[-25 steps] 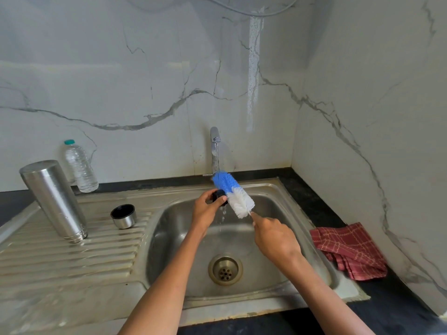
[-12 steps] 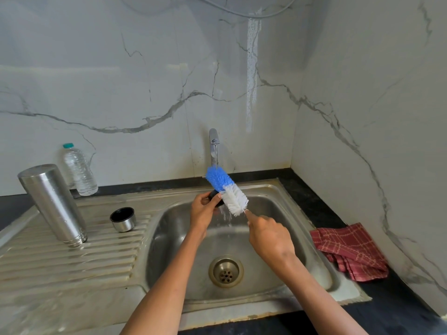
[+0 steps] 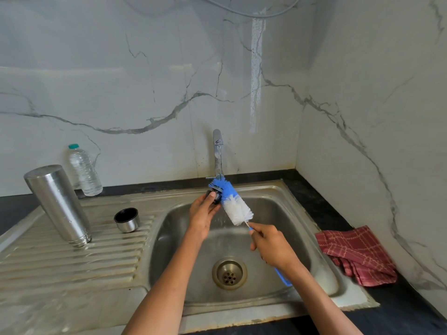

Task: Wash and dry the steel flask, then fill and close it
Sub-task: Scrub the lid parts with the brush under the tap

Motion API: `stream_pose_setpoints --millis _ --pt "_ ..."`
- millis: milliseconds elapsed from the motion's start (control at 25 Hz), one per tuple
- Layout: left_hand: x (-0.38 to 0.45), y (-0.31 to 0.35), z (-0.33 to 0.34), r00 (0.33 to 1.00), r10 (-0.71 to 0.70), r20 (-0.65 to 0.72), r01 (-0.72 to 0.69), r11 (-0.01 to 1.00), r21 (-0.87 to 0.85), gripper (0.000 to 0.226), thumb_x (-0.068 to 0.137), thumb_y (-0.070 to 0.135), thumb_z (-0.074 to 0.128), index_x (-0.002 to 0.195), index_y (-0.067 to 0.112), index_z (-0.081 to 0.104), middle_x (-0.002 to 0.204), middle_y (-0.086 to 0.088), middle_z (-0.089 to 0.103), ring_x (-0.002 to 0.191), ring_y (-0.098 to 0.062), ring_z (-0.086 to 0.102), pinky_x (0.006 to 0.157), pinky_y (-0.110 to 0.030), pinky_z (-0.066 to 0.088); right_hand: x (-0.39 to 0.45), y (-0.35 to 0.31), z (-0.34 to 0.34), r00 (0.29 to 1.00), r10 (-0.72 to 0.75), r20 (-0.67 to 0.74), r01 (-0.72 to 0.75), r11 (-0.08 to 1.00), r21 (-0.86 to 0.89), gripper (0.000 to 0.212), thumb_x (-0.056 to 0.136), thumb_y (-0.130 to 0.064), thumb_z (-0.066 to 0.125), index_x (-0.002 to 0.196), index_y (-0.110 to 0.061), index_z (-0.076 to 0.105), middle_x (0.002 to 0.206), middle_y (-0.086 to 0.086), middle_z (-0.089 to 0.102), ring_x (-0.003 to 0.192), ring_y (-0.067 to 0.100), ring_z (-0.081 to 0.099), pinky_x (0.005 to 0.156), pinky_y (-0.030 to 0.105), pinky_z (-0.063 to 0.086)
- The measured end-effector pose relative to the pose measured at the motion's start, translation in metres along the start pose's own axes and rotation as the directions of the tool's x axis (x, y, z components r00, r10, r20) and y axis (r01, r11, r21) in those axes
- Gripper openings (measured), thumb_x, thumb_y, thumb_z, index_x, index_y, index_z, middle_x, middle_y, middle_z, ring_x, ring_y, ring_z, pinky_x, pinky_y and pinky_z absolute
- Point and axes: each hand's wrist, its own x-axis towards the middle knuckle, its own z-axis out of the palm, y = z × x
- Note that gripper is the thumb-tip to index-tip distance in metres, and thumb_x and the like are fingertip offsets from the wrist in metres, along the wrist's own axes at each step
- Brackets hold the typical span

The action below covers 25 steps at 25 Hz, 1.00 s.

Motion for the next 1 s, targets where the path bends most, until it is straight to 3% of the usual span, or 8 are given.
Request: stream_pose_setpoints --millis 120,240,440,640,760,920,1000 --pt "-0.004 -0.007 0.004 0.993 -0.064 0.102 0.053 0.993 0.104 0.020 0.095 0.015 0.070 0.114 0.009 0.068 0.108 -0.011 0.076 0.099 -0.024 0.070 0.087 -0.033 0.058 0.005 0.003 -0.002 0.997 0.065 0.036 -0.071 0.975 0.212 0.030 0.107 -0.019 0.045 0.131 -0.026 0.062 0.076 0.002 0.064 0.040 0.011 0.040 0.041 0.025 0.038" --pt "-0.004 -0.007 0.003 0.994 -0.068 0.080 0.059 0.991 0.118 0.018 0.095 0.020 0.070 0.109 0.009 0.069 0.104 -0.012 0.077 0.096 -0.025 0.071 0.085 -0.033 0.057 0.009 0.005 -0.004 0.994 0.099 0.054 -0.110 0.952 0.286 0.034 0.107 -0.017 0.047 0.138 -0.018 0.060 0.076 0.005 0.062 0.038 0.010 0.037 0.037 0.024 0.035" --pt "0.006 -0.003 -0.010 0.997 0.002 -0.082 0.003 0.998 0.068 0.019 0.096 0.024 0.070 0.106 0.009 0.069 0.108 -0.018 0.074 0.093 -0.027 0.070 0.079 -0.032 0.057 -0.004 0.003 -0.003 0.992 0.047 0.115 -0.077 0.959 0.273 0.032 0.105 -0.018 0.050 0.132 -0.029 0.065 0.073 0.001 0.065 0.039 0.012 0.040 0.040 0.026 0.037" --pt "-0.008 -0.002 -0.004 0.988 -0.122 0.098 0.102 0.976 0.190 0.036 0.089 0.031 0.074 0.114 0.006 0.067 0.108 -0.021 0.074 0.094 -0.028 0.072 0.079 -0.033 0.059 0.006 0.006 -0.006 0.996 0.086 0.019 -0.088 0.971 0.224 0.038 0.105 -0.018 0.049 0.142 -0.022 0.058 0.075 0.001 0.066 0.041 0.012 0.041 0.040 0.025 0.038" --pt "-0.013 -0.004 0.003 0.983 -0.137 0.120 0.116 0.978 0.171 0.036 0.092 0.029 0.073 0.118 0.004 0.066 0.109 -0.022 0.074 0.096 -0.032 0.075 0.083 -0.038 0.060 0.004 0.007 -0.010 0.996 0.090 0.000 -0.089 0.975 0.205 0.038 0.106 -0.019 0.049 0.142 -0.024 0.058 0.076 0.001 0.066 0.042 0.012 0.043 0.041 0.027 0.039" --pt "-0.008 0.006 -0.009 0.998 -0.058 -0.005 0.058 0.998 0.038 0.025 0.096 0.018 0.069 0.117 0.005 0.065 0.111 -0.021 0.073 0.095 -0.031 0.075 0.078 -0.035 0.063 -0.004 0.006 -0.013 0.997 0.081 0.019 -0.084 0.970 0.230 0.034 0.104 -0.019 0.051 0.135 -0.030 0.063 0.075 0.001 0.068 0.042 0.013 0.043 0.043 0.029 0.038" --pt "-0.004 0.007 -0.014 0.998 0.000 -0.068 0.003 0.999 0.040 0.030 0.095 0.008 0.069 0.125 0.005 0.061 0.119 -0.020 0.070 0.104 -0.032 0.072 0.080 -0.033 0.062 -0.005 0.006 -0.012 0.997 0.071 0.001 -0.070 0.975 0.209 0.036 0.104 -0.020 0.051 0.136 -0.030 0.062 0.076 0.002 0.068 0.043 0.012 0.043 0.043 0.028 0.039"
